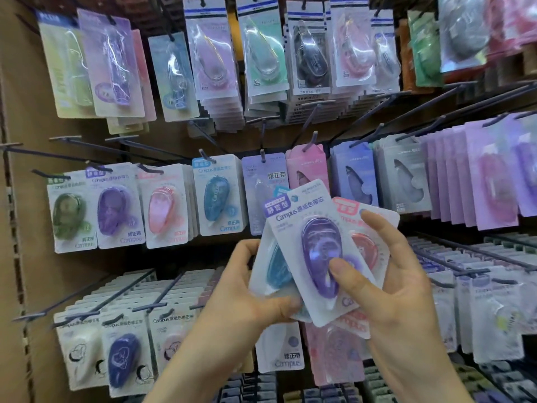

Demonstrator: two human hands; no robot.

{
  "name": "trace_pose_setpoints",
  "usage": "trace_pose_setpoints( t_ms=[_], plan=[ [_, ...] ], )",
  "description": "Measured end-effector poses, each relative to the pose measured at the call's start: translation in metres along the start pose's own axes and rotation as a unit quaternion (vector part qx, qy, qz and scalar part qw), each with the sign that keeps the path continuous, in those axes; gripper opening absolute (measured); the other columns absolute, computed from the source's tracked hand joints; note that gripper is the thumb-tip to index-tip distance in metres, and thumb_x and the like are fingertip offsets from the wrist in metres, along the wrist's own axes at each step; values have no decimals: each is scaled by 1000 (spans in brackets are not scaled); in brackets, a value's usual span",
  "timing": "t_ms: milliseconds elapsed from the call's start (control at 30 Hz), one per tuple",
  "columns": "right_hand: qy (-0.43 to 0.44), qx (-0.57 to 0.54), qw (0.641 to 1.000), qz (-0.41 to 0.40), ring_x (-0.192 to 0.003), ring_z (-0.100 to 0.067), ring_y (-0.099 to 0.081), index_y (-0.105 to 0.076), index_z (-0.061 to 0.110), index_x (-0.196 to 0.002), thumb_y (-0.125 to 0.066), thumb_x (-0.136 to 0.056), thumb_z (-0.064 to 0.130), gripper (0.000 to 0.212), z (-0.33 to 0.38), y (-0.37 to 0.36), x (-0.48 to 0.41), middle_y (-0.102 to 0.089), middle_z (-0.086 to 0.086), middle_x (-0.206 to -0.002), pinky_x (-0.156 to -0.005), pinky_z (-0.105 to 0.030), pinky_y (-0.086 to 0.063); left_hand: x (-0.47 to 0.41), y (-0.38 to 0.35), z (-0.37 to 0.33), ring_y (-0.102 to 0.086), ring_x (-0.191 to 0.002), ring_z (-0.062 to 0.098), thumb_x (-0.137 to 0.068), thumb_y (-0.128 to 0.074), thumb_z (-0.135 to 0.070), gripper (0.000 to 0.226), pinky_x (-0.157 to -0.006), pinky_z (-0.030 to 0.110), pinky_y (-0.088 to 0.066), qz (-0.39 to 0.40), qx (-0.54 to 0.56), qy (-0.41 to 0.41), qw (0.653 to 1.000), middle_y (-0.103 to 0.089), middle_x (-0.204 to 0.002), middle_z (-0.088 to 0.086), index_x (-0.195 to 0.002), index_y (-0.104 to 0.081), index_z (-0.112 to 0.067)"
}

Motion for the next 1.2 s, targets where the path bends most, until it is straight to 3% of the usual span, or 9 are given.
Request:
trace_pose_setpoints(
  t_ms=[100,167,300,433,600,733,833,1000,1200],
  plan=[
    [13,30,999,23,-98,-19,-72,-60,34,-120,-80,-63,5,67,1,0,0,-73,2,-111,-71,-29,-59,4,-5,-7,-67,-110,17,-68,-83,-22,67,-88,29,-55,63,-38,8,997,-70,-119,0,-127,-52,-22],
    [40,67,996,44,-103,-19,-70,-60,38,-120,-87,-61,2,74,3,-6,3,-71,2,-115,-78,-30,-59,0,2,-16,-68,-106,13,-76,-83,-34,52,-83,23,-55,9,-74,-22,997,-73,-113,-5,-120,-59,-22],
    [69,103,989,83,-108,-14,-67,-53,49,-124,-81,-67,6,77,3,-19,8,-65,8,-123,-83,-23,-57,-4,10,-20,-71,-97,13,-67,-81,-26,50,-73,20,-55,-76,-55,-71,993,-75,-102,-3,-113,-64,-20],
    [-23,53,990,130,-112,-18,-67,-48,59,-126,-67,-77,15,68,-5,-25,5,-68,2,-125,-91,-37,-56,2,34,-23,-72,-92,15,-51,-87,-32,77,-68,22,-56,-167,-29,-99,981,-75,-100,0,-121,-56,-33],
    [-33,64,997,41,-93,-21,-73,-45,54,-127,-65,-79,19,63,-11,-5,-4,-75,-4,-105,-77,-35,-61,10,66,-36,-73,-81,13,-60,-83,-20,88,-65,20,-56,-239,4,-144,960,-76,-95,-3,-136,-43,-38],
    [-43,45,998,-6,-92,-27,-73,-44,47,-135,-73,-69,21,76,-14,3,-10,-74,-10,-104,-81,-48,-58,17,77,-40,-72,-89,12,-67,-77,-16,82,-74,25,-57,-225,-66,-148,961,-73,-108,-3,-135,-43,-48],
    [-51,22,998,2,-81,-26,-74,-56,28,-129,-73,-70,13,62,-14,-2,-15,-76,-11,-95,-64,-36,-60,18,73,-36,-68,-99,17,-70,-85,-32,73,-88,34,-53,-180,-196,-129,955,-65,-122,-6,-125,-47,-60],
    [-37,6,999,-8,-84,-22,-73,-56,31,-124,-75,-65,13,64,-7,-8,-23,-75,-7,-99,-65,-33,-59,17,68,-27,-57,-65,-6,-77,-78,-25,28,-68,5,-41,-130,-265,-112,949,-69,-92,-18,-96,-71,-44],
    [-9,20,1000,11,-86,-21,-74,-51,39,-127,-74,-67,18,67,-5,-31,-26,-76,-5,-99,-77,-41,-60,16,55,-14,-69,-86,1,-69,-73,-33,22,-73,9,-47,-97,-212,-84,969,-75,-91,-12,-90,-77,-36]
  ],
)
Point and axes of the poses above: each hand's wrist, its own x-axis away from the middle knuckle, its own y-axis out of the back of the hand, z = x × y, the point moved 8 cm from there along -x, towards the middle knuckle
